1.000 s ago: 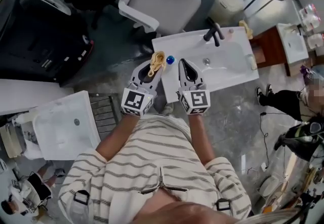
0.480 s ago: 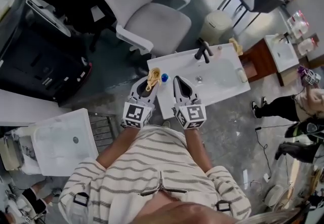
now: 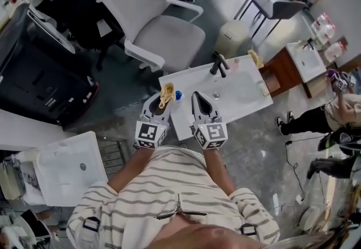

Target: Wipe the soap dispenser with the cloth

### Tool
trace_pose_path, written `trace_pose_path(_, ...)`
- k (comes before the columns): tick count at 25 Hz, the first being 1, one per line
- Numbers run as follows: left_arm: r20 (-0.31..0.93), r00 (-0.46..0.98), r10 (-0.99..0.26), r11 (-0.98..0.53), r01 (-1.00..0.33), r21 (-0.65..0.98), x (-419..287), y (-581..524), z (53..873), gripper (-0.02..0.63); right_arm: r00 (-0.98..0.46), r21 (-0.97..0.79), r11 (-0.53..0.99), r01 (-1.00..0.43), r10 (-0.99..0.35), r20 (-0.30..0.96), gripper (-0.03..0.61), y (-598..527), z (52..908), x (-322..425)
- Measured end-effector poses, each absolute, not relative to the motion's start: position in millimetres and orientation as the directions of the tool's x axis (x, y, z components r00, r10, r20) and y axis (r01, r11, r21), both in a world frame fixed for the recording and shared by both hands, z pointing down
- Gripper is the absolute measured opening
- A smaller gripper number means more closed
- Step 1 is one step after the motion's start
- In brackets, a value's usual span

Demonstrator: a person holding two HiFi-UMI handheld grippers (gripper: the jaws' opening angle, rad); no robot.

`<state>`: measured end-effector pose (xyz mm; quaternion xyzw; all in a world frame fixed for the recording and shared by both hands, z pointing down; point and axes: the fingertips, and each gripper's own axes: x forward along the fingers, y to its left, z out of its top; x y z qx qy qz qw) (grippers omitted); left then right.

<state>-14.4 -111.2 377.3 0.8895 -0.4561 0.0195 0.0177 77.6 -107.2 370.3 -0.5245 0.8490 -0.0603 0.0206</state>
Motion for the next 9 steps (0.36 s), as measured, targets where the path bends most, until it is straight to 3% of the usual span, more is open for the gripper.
trace_pose_path(9,0.043,0.582,-0.812,-0.582,-0.813,0.019,-17.1,-106.9,374.9,0.087,-0.451,-0.123,0.445,-0.887,-0.892,0.029,-0.012,-99.6,372.1,76.8)
